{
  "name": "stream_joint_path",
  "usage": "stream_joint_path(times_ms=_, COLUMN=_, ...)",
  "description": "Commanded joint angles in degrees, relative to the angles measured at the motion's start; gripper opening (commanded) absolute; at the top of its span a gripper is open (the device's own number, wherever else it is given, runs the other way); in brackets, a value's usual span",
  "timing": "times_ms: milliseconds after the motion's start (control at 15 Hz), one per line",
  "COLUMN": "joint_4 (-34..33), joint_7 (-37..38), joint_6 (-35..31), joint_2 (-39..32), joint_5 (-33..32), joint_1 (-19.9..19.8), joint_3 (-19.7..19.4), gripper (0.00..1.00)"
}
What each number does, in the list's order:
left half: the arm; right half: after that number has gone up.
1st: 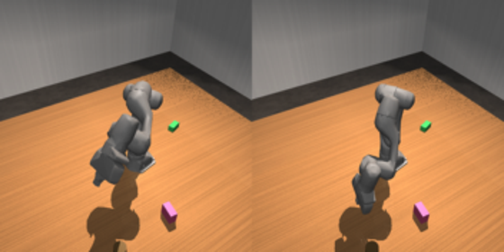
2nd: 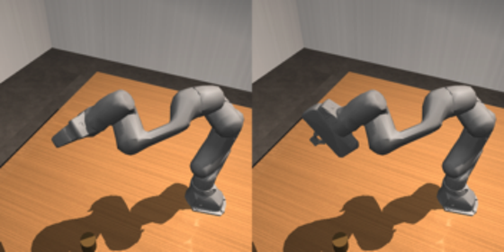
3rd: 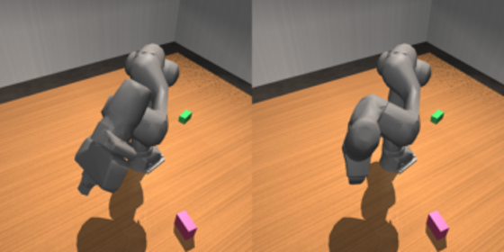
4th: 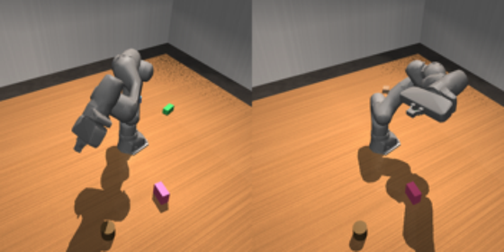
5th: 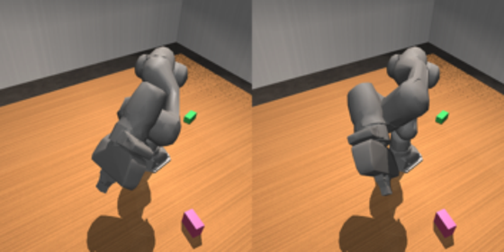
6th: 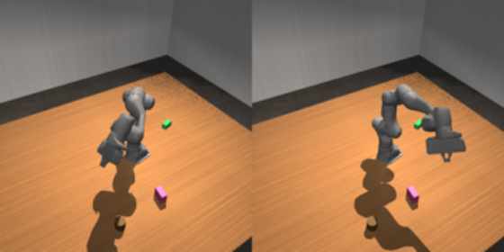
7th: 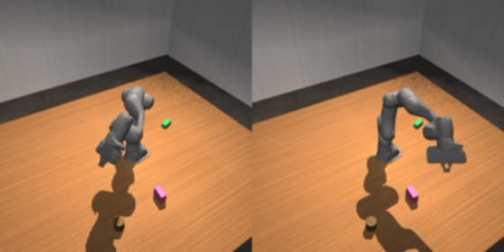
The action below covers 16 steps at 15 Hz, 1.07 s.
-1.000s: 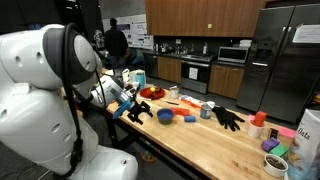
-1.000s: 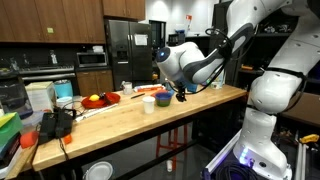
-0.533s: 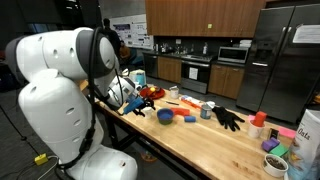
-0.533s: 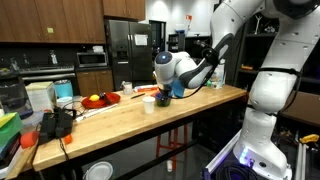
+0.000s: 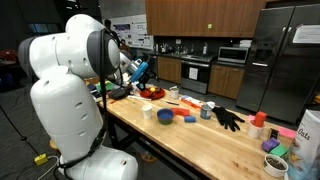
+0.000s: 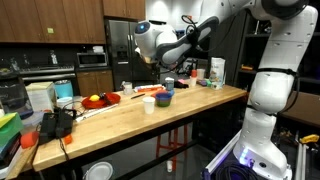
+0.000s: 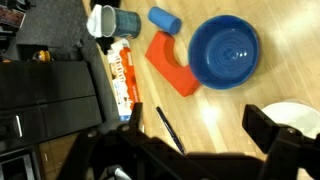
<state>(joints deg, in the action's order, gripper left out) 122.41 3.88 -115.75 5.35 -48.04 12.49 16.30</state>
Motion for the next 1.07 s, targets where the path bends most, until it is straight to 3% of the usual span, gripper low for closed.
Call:
stream_joint_path(times_ms=0, joint_4=-13.93, joint_7=-14.06, joint_6=14.99, joint_2=-2.54, joint_5=-1.93, joint_1=1.91, joint_3=1.19, gripper=1.0)
stream_joint_path(times_ms=133, joint_4=-20.5, joint_7=-19.32, joint_6=21.47, joint_2=-4.08, joint_5=-5.36, joint_1=2.91, joint_3=2.06, gripper=1.0)
stream_joint_path(times_ms=333, joint_4=-26.4, joint_7=-22.78, joint_6=25.57, joint_2=-5.98, joint_5=-9.39, joint_1=4.29, joint_3=3.06, gripper=1.0)
stream_joint_path(times_ms=1000, joint_4=-34.08, joint_7=-21.86, joint_6=24.5, joint_2=-14.63, joint_5=-14.63, joint_1=7.61, joint_3=3.35, gripper=1.0)
